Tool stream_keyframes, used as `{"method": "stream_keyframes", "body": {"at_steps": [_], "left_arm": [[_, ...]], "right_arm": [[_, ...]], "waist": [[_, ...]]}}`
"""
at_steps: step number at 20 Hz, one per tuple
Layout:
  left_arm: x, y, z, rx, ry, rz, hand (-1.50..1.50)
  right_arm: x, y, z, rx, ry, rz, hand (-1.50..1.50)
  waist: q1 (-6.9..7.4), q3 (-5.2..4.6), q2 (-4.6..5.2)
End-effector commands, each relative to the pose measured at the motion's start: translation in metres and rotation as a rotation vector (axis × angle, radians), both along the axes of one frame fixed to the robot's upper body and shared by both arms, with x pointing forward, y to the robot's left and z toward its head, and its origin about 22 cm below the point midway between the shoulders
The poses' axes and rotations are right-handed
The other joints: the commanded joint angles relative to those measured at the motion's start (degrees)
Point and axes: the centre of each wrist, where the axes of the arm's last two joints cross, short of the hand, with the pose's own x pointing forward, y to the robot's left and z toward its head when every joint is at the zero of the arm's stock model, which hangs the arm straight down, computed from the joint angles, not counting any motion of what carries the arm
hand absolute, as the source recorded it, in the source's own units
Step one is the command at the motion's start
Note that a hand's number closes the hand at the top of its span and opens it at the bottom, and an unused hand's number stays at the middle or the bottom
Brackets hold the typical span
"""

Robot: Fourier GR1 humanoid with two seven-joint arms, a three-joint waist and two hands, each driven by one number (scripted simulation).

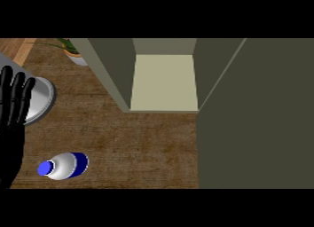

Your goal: Pick up the bottled water, place it into the cabinet and close the cabinet

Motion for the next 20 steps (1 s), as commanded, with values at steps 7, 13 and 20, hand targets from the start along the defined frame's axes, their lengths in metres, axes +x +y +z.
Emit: {"method": "stream_keyframes", "body": {"at_steps": [7, 13, 20], "left_arm": [[-0.057, 0.027, -0.029, -0.197, 0.183, 0.009, -1.5], [-0.107, 0.032, -0.016, -0.198, 0.217, 0.037, -1.5], [-0.147, 0.035, -0.019, -0.203, 0.249, 0.104, -1.5]], "right_arm": [[-0.031, 0.0, -0.015, 0.112, 0.244, 0.074, -1.5], [-0.077, 0.008, 0.01, 0.141, 0.282, 0.082, -1.5], [-0.129, 0.008, 0.032, 0.14, 0.272, 0.082, -1.5]], "waist": [[0.48, 0.04, -3.02], [-0.11, 0.07, -3.03], [-0.36, 0.07, -3.27]]}}
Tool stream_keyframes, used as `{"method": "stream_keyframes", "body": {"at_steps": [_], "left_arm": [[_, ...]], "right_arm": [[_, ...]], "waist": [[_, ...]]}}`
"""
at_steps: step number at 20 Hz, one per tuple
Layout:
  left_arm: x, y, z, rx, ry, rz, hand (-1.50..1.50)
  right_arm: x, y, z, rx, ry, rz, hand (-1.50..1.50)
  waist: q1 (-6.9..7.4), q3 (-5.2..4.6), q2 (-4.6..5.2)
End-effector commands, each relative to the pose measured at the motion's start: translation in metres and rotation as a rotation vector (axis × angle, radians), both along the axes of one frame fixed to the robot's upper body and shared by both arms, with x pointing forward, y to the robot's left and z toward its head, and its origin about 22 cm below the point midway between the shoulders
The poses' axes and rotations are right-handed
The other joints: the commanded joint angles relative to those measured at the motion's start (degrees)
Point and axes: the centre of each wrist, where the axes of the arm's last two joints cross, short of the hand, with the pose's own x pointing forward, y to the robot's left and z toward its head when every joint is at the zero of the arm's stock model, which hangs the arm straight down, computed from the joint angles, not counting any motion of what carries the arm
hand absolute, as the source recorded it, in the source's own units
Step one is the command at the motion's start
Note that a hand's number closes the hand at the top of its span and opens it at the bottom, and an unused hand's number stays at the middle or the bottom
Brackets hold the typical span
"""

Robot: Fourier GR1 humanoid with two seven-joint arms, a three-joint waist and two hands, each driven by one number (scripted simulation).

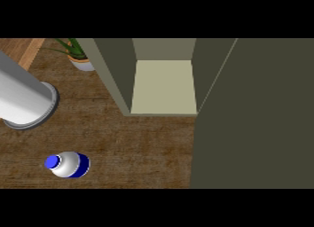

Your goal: Pick up the bottled water, place it into the cabinet and close the cabinet

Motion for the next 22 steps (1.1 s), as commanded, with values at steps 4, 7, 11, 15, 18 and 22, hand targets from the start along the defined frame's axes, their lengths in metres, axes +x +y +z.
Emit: {"method": "stream_keyframes", "body": {"at_steps": [4, 7, 11, 15, 18, 22], "left_arm": [[-0.018, -0.008, -0.001, 0.026, 0.021, 0.038, -1.5], [-0.018, -0.005, -0.009, 0.026, 0.035, 0.051, -1.5], [-0.005, 0.001, -0.025, 0.009, 0.035, 0.109, -1.5], [-0.01, 0.012, -0.05, 0.033, 0.071, 0.156, -1.5], [0.004, 0.008, -0.075, 0.055, 0.077, 0.186, -1.5], [0.015, 0.028, -0.091, 0.033, 0.127, 0.188, -1.5]], "right_arm": [[-0.031, -0.005, 0.013, 0.011, -0.012, 0.034, -1.5], [-0.041, -0.004, 0.012, -0.008, -0.012, 0.029, -1.5], [-0.047, -0.001, 0.011, 0.001, -0.01, 0.018, -1.5], [-0.052, -0.004, 0.001, -0.001, -0.011, 0.013, -1.5], [-0.051, -0.007, -0.007, -0.011, -0.011, 0.017, -1.5], [-0.069, 0.008, -0.009, -0.015, -0.005, 0.005, -1.5]], "waist": [[-0.31, 0.04, 0.08], [-0.61, 0.03, 0.07], [-0.92, 0.02, 0.11], [-0.88, 0.02, 0.06], [-0.88, 0.02, 0.12], [-1.72, -0.01, -0.02]]}}
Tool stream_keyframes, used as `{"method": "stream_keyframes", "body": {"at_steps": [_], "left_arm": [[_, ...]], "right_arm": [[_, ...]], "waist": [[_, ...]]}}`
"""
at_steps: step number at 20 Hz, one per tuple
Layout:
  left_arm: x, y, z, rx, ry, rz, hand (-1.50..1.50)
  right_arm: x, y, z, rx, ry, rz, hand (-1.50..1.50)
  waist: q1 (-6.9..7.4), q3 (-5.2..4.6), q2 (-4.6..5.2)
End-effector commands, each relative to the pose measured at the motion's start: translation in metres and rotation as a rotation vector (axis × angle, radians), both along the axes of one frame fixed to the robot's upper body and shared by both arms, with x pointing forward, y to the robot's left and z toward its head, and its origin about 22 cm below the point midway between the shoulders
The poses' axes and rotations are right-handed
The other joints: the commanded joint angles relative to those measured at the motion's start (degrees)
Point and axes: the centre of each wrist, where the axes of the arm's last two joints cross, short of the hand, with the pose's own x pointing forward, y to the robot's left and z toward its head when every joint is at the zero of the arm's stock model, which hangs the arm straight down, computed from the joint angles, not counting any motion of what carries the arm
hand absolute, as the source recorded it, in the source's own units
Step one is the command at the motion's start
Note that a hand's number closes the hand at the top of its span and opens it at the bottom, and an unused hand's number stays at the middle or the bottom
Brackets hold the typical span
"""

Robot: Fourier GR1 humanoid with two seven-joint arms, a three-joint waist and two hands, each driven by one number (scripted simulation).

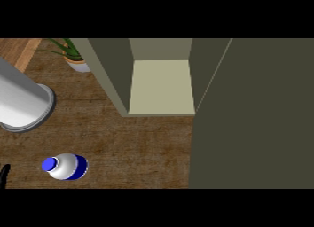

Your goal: Pick up the bottled water, place it into the cabinet and close the cabinet

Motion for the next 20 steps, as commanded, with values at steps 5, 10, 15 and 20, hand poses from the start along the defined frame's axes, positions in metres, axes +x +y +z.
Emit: {"method": "stream_keyframes", "body": {"at_steps": [5, 10, 15, 20], "left_arm": [[0.025, 0.013, -0.059, -0.033, 0.044, 0.011, -1.5], [0.038, 0.007, -0.102, -0.03, 0.036, 0.044, -1.5], [0.051, 0.042, -0.133, -0.055, 0.057, 0.086, -1.5], [0.05, 0.032, -0.159, -0.058, 0.071, 0.065, -1.5]], "right_arm": [[-0.025, -0.011, 0.015, -0.017, -0.021, 0.006, -1.5], [-0.027, 0.001, 0.018, -0.012, -0.038, 0.006, -1.5], [-0.031, 0.006, 0.026, -0.008, -0.049, 0.012, -1.5], [-0.038, 0.002, 0.027, 0.009, -0.048, -0.002, -1.5]], "waist": [[-0.39, 0.02, -0.02], [-0.1, -0.04, 0.06], [-0.16, -0.12, 0.21], [-0.21, -0.06, 0.15]]}}
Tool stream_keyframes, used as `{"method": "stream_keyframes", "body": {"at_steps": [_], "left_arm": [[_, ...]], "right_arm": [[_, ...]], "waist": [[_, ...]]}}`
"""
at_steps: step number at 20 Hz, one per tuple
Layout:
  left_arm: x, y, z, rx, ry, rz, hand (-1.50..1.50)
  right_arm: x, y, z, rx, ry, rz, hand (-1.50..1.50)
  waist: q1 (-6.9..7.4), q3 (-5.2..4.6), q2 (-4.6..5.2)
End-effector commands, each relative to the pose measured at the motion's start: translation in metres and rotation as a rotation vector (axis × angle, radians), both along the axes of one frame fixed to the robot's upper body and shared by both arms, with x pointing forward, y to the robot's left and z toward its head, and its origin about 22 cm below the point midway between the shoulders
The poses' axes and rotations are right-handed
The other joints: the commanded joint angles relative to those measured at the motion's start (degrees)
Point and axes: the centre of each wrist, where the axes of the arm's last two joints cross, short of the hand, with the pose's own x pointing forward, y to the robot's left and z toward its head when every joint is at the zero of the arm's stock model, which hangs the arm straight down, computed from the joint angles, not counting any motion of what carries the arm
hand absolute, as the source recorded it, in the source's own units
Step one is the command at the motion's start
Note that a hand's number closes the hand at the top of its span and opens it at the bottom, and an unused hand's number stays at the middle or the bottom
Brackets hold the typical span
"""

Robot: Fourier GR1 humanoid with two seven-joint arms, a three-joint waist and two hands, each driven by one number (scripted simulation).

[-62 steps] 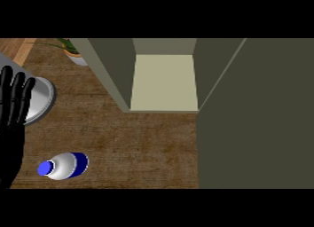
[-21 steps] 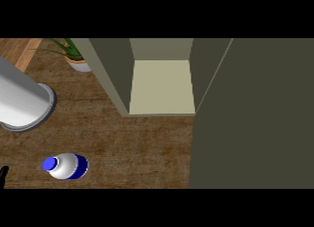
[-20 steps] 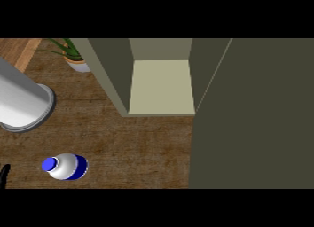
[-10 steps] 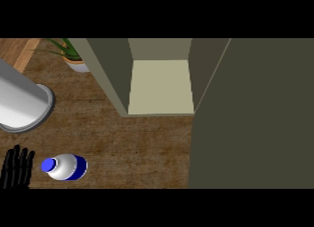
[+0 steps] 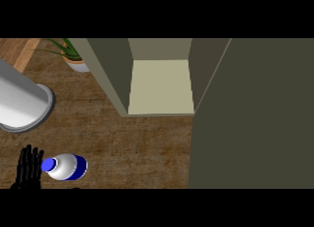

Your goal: Pick up the bottled water, place it into the cabinet and close the cabinet

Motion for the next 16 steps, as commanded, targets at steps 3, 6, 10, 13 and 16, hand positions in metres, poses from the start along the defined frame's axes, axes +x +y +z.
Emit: {"method": "stream_keyframes", "body": {"at_steps": [3, 6, 10, 13, 16], "left_arm": [[0.002, -0.005, -0.037, -0.087, 0.002, -0.066, -1.5], [0.025, -0.009, -0.043, -0.127, 0.003, -0.128, -1.5], [0.012, -0.012, -0.056, -0.178, -0.005, -0.158, -1.5], [0.038, -0.035, -0.063, -0.201, -0.035, -0.151, -1.5], [0.028, -0.021, -0.065, -0.224, -0.075, -0.114, 1.5]], "right_arm": [[-0.01, -0.002, 0.031, -0.006, -0.034, -0.013, -1.5], [-0.014, -0.006, 0.017, -0.01, -0.021, 0.016, -1.5], [-0.021, -0.003, 0.033, -0.021, -0.008, -0.002, -1.5], [-0.013, -0.01, 0.018, -0.001, -0.018, -0.013, -1.5], [-0.01, -0.007, 0.022, -0.012, -0.019, -0.017, -1.5]], "waist": [[-0.07, -0.04, 0.06], [-0.73, -0.03, -0.05], [-0.52, -0.03, -0.07], [-0.26, -0.02, 0.12], [0.34, -0.03, 0.22]]}}
